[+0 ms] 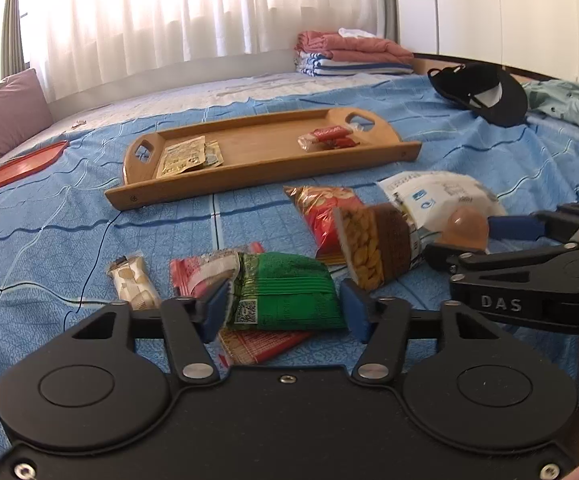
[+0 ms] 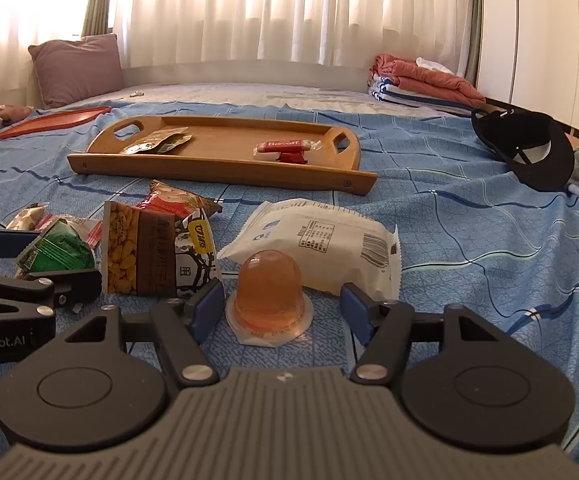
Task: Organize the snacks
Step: 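Grasp the green packet with the left tool while the right tool grasps the orange jelly cup, then carry the green packet and jelly cup over the wooden tray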
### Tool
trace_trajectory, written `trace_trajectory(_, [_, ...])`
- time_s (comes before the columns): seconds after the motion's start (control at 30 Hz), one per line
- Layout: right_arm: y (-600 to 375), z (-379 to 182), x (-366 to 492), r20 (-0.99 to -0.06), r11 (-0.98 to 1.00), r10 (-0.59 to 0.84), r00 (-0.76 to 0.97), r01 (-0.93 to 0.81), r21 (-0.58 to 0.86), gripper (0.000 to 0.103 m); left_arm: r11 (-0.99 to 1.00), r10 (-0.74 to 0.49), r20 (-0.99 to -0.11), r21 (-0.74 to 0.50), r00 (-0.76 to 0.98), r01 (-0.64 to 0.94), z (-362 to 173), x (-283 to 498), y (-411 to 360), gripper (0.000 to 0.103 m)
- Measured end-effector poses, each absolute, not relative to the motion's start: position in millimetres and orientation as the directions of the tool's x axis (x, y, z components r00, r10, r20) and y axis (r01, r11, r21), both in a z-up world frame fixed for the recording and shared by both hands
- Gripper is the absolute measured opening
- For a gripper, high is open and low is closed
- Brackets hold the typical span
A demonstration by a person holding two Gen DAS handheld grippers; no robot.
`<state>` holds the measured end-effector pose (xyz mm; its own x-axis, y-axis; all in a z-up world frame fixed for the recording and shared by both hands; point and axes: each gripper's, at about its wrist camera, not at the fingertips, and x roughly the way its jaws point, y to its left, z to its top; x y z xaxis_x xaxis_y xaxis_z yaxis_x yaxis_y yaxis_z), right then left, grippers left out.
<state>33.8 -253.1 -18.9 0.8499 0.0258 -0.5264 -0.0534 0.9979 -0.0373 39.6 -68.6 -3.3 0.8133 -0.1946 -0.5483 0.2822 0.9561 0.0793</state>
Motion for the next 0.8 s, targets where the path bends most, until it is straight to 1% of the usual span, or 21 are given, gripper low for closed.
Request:
trace_trajectory(0.03, [-253,-18,34,-0.529,0.998,0.035,0.848,-0.058,-0.028,0.064,0.955,-0.196,-0.549,0.082,0.813,0.285,-2,38,-69,0.052])
trace_trajectory(0.07, [-253,-17,33,-0.532,0.998,0.044,0.846,-0.063,-0.018,0.055,0.955,-0.198,-0.547,0.080,0.813,0.286,0,37,-69,0.051])
trace_trajectory(0.1, [-253,-15,32,-0.535,0.997,0.060,0.843,-0.074,-0.005,0.051,0.955,-0.202,-0.543,0.073,0.815,0.286,2,35,-69,0.051])
trace_trajectory(0.3, [-247,-8,22,-0.537,0.996,0.089,0.839,-0.089,0.027,0.050,0.959,-0.213,-0.518,0.051,0.829,0.278,18,31,-64,0.050])
trace_trajectory(0.5, [-250,8,18,-0.523,0.995,0.102,0.846,-0.079,0.066,0.050,0.962,-0.219,-0.514,0.030,0.829,0.272,36,37,-56,0.050])
trace_trajectory(0.8, [-266,44,35,-0.465,0.990,0.109,0.878,-0.056,0.126,0.050,0.970,-0.204,-0.496,0.014,0.844,0.243,67,70,-42,0.050])
